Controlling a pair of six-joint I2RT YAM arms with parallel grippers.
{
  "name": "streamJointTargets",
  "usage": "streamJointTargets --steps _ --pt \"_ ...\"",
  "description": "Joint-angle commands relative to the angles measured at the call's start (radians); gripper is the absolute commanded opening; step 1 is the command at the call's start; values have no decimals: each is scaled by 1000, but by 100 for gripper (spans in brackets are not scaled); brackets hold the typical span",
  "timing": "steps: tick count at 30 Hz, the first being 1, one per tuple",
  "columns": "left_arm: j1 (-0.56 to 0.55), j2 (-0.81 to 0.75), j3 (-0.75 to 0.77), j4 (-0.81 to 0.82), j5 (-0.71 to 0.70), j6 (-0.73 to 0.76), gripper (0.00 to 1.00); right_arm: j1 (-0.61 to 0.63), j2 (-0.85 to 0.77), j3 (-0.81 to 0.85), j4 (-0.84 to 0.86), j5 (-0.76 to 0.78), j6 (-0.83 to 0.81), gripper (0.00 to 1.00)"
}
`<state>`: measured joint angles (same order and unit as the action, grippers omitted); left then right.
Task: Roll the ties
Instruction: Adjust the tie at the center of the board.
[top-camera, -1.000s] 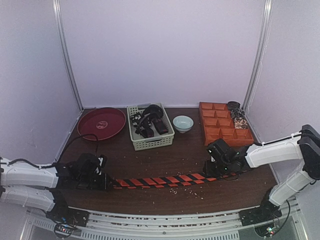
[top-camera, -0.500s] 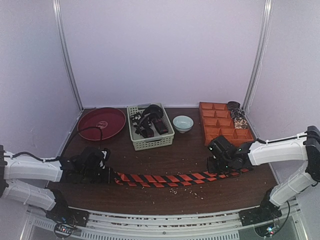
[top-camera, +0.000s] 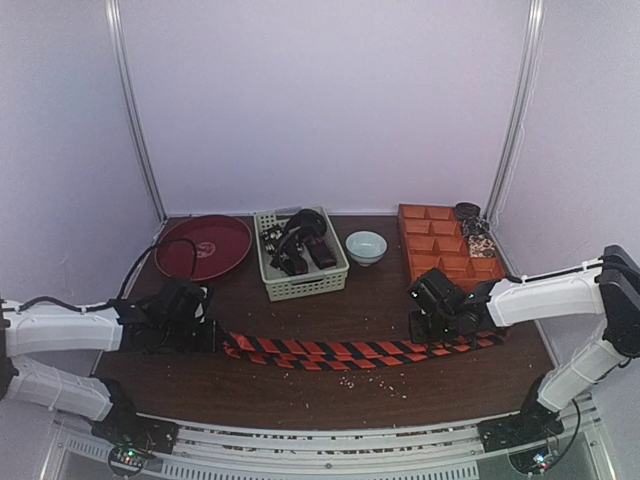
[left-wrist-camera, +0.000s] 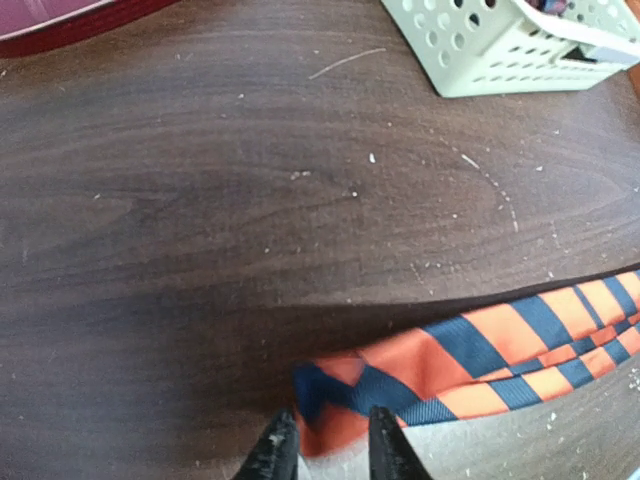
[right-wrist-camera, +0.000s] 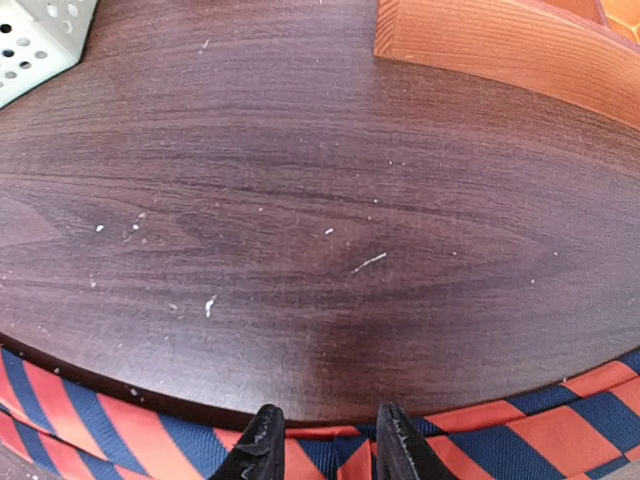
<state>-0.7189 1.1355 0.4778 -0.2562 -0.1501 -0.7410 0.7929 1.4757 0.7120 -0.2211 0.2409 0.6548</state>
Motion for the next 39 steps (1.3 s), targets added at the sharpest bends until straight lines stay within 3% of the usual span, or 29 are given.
streamJointTargets --steps 1,8,15,22,26,32,35,39 --pt "6 -98 -25 -58 20 -10 29 8 -58 -14 -52 -23 9 34" --pt "7 -164 -29 -34 52 -15 40 8 -20 -48 -47 7 46 31" --pt "7 -107 -12 40 88 23 41 5 3 -122 -59 96 168 25" --pt "7 -52 -13 78 102 28 39 5 -107 -173 -5 79 236 24" --pt "7 -16 22 27 62 38 39 5 -201 -121 -100 181 327 33" --pt "2 -34 46 119 187 102 38 -24 -326 -159 -217 303 582 48" --pt "-19 1 75 135 184 123 38 -63 -357 -187 -325 320 765 53" --pt "-23 65 114 139 190 123 38 -112 -374 -227 -300 296 822 54"
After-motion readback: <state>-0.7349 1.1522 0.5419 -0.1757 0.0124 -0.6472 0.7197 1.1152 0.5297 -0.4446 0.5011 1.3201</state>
